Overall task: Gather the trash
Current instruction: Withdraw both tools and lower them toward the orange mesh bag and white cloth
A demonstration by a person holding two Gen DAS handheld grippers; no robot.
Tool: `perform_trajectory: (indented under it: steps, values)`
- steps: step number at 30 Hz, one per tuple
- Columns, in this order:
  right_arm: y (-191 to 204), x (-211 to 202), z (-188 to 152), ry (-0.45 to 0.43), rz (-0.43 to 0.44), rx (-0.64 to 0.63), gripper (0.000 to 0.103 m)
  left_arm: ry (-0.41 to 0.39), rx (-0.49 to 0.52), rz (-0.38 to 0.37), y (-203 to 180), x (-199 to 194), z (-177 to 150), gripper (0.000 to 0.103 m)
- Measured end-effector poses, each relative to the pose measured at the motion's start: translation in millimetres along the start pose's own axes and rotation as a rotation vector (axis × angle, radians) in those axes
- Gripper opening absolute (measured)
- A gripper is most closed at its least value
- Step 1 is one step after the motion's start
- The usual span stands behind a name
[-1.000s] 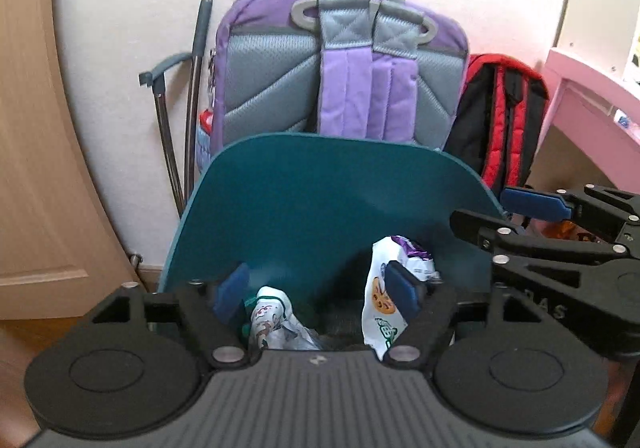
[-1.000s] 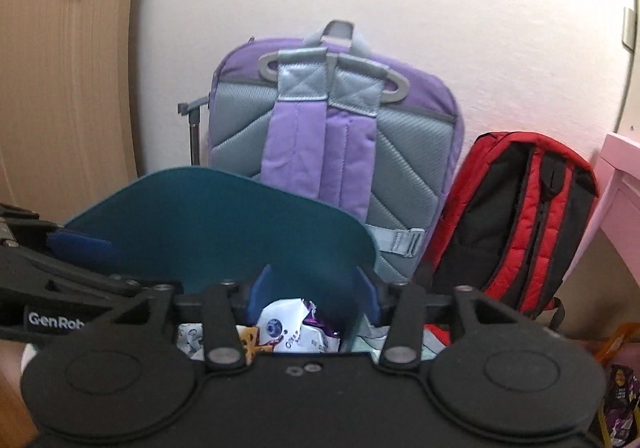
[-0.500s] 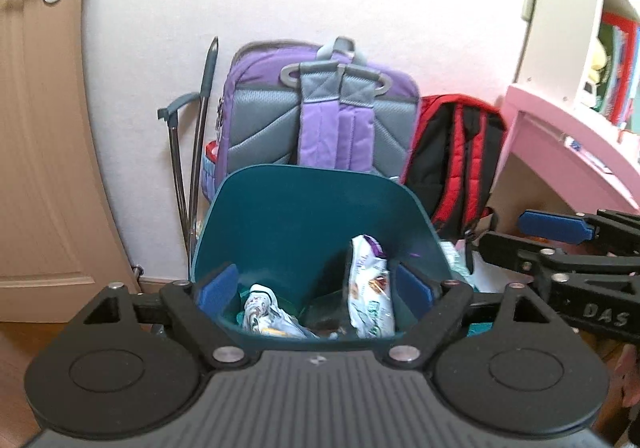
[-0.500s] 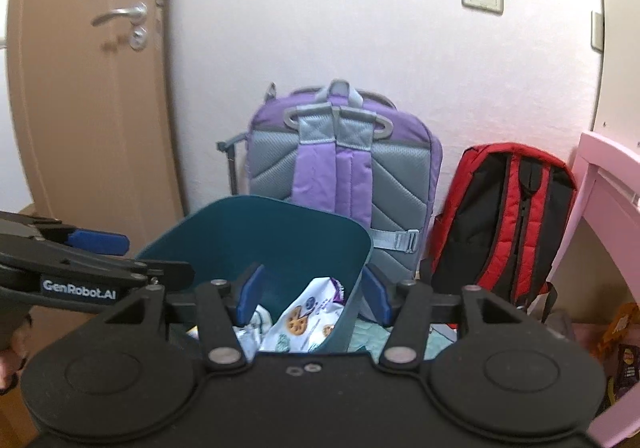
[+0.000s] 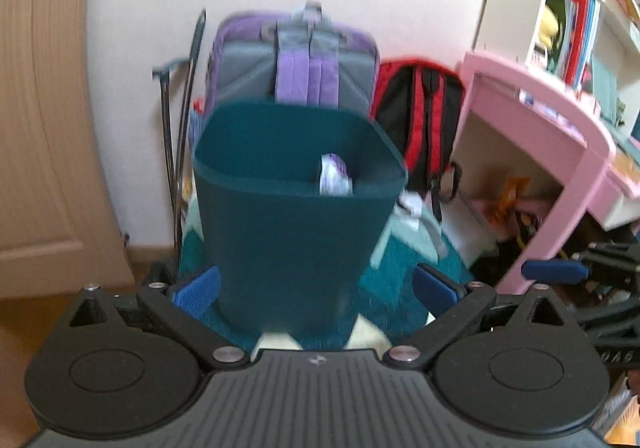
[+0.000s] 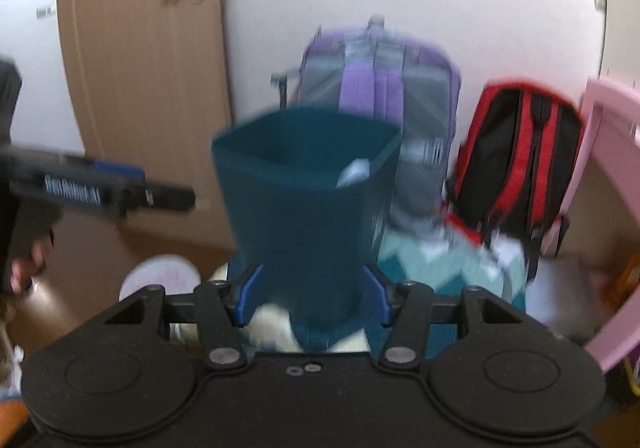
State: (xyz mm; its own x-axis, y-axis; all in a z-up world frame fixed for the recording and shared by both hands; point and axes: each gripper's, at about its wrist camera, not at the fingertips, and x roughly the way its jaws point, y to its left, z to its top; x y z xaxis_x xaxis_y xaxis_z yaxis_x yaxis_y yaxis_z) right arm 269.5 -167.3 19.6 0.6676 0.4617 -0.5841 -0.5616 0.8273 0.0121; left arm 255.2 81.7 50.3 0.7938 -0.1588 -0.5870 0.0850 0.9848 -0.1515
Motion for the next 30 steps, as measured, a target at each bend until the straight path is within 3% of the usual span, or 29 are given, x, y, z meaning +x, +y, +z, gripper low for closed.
perform_trajectory:
  steps: [8,19,26,30]
  values:
    - [10,54,-82,0.201,0.003,0.027,0.054,0.202,0.0,0.027,13,46,-83,0.103]
    - [20,162,-172,0.426,0.003,0.108,0.054,0.543,-0.014,0.06,37,162,-197,0.103]
    - [22,237,-217,0.549,0.019,0.163,0.054,0.723,0.051,0.089,50,237,-259,0.103]
    - [15,277,-246,0.608,0.024,0.2,0.054,0.782,0.122,0.078,53,274,-287,0.103]
